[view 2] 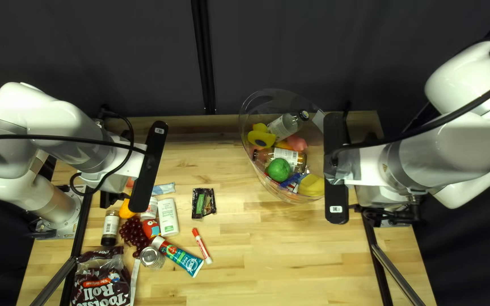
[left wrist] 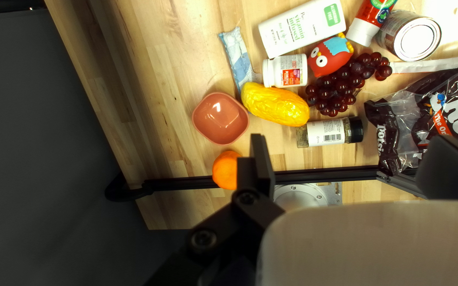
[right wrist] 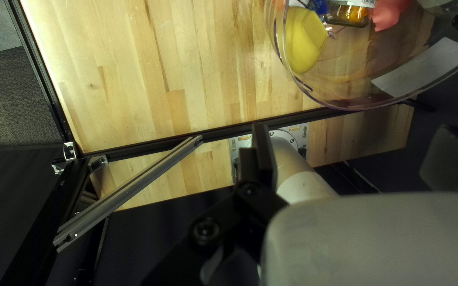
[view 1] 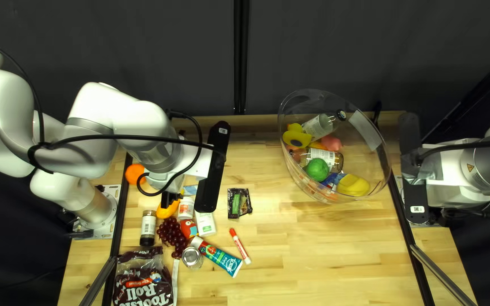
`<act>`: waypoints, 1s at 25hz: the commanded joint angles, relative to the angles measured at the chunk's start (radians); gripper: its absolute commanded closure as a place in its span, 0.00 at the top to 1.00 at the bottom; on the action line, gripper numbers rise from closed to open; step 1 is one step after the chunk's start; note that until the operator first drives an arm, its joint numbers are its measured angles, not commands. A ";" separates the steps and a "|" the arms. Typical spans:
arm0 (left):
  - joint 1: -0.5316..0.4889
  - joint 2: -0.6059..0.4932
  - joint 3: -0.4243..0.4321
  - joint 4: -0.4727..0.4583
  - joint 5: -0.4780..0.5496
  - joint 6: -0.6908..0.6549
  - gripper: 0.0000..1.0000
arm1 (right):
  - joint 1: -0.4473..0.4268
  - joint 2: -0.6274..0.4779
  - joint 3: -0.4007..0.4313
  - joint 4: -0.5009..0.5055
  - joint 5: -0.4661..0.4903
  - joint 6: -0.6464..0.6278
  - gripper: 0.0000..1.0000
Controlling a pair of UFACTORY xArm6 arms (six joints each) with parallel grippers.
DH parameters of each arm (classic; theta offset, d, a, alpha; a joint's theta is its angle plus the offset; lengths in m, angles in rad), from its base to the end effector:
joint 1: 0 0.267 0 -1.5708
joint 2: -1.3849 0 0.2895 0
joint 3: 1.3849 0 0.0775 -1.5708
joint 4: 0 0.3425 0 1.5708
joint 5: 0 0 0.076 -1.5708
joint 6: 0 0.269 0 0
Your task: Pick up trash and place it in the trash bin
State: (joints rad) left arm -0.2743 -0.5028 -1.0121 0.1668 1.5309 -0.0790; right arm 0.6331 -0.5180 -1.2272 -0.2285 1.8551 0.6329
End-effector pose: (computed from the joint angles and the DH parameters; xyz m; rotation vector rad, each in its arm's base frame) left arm 0.3277 -0.0464 0.3338 -2.9594 0.3019 -0.0202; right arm 0.2586 0.1112 0.4079 2.8957 -0.0754 0.0633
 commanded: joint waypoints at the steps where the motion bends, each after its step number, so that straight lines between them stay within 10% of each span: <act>1: 0.000 0.000 0.000 0.000 0.000 0.000 1.00 | 0.000 0.000 0.000 0.000 0.000 0.000 1.00; 25: 0.070 0.178 0.102 -0.093 -0.283 0.141 1.00 | 0.010 0.099 -0.185 -0.013 0.158 -0.099 1.00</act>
State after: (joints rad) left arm -0.2041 -0.3251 -0.9104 0.0736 1.2484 0.0619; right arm 0.6432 -0.4192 -1.4117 -0.2411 2.0132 0.5339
